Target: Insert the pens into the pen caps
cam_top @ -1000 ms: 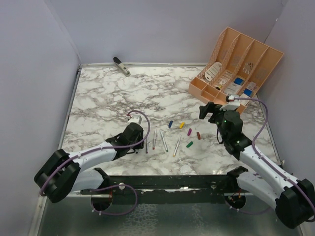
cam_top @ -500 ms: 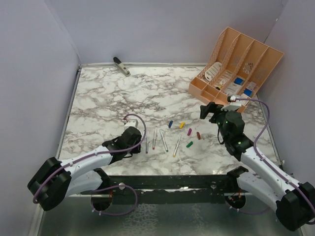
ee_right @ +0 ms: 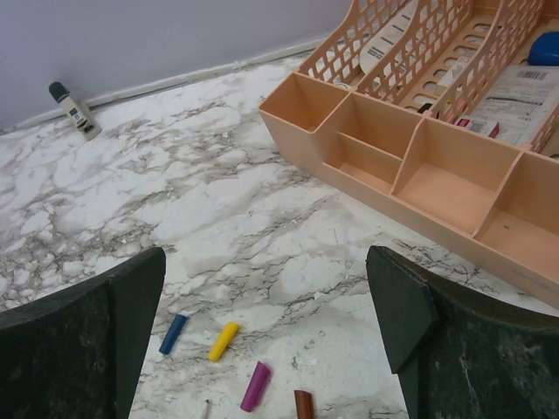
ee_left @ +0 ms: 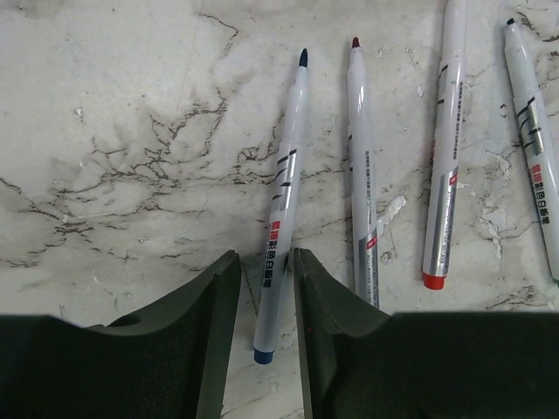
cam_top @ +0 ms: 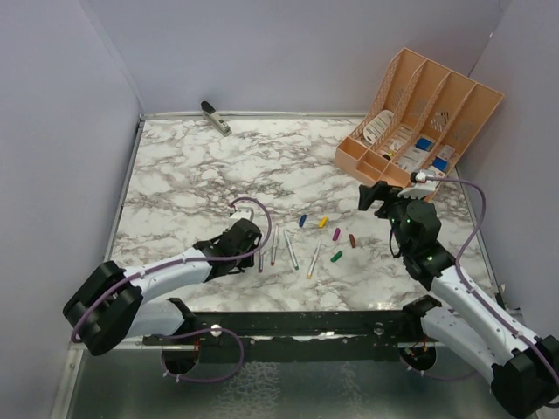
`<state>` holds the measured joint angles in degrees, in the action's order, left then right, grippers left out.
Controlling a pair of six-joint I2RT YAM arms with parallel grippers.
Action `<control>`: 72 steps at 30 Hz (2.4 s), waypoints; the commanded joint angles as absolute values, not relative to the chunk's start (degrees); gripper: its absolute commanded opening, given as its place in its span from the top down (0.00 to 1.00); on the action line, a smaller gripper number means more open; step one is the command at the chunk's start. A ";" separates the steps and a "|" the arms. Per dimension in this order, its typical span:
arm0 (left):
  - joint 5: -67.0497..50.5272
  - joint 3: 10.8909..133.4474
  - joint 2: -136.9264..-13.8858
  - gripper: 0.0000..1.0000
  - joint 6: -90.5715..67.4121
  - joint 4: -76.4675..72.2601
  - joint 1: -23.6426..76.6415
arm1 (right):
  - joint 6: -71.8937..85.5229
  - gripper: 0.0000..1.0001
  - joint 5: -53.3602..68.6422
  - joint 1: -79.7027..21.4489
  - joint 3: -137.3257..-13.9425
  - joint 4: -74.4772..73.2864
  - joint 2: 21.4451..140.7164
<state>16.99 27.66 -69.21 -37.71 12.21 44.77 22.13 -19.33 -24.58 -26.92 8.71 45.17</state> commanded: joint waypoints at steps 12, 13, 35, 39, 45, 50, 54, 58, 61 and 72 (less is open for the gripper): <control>19.74 30.62 -75.22 0.63 -38.71 20.49 47.08 | 19.95 0.00 -21.89 -24.79 -27.93 7.53 40.61; 19.88 31.06 -76.13 0.63 -38.74 20.82 47.30 | 19.87 0.00 -21.95 -24.79 -27.87 7.46 40.21; 18.14 29.78 -77.15 0.64 -44.04 23.84 48.02 | 19.45 0.00 -24.45 -24.80 -28.18 6.75 35.79; 18.24 30.52 -76.91 0.65 -44.57 24.75 48.05 | 19.70 0.00 -24.68 -24.79 -28.34 8.01 35.99; 18.38 32.52 -79.75 0.65 -44.17 26.60 48.10 | 19.08 0.00 -25.25 -24.81 -29.08 8.73 36.34; 18.77 33.86 -81.11 0.65 -43.80 27.97 48.08 | 19.29 0.00 -25.66 -24.79 -29.00 8.87 35.20; 18.44 35.41 -82.99 0.66 -43.19 28.65 48.12 | 19.53 0.00 -26.37 -24.79 -29.04 8.90 34.20; 18.06 35.78 -83.83 0.69 -43.17 28.64 48.10 | 19.18 0.00 -27.43 -24.79 -29.02 8.73 33.05; 17.65 35.33 -83.64 0.72 -43.50 28.65 48.15 | 19.20 0.01 -27.60 -24.79 -28.60 8.70 32.43; 17.66 34.79 -84.81 0.98 -43.29 28.63 48.21 | 20.89 0.01 -27.95 -24.79 -27.73 8.90 33.49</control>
<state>20.62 38.11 -80.62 -43.62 21.80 47.88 20.01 -26.24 -24.58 -27.14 7.68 33.01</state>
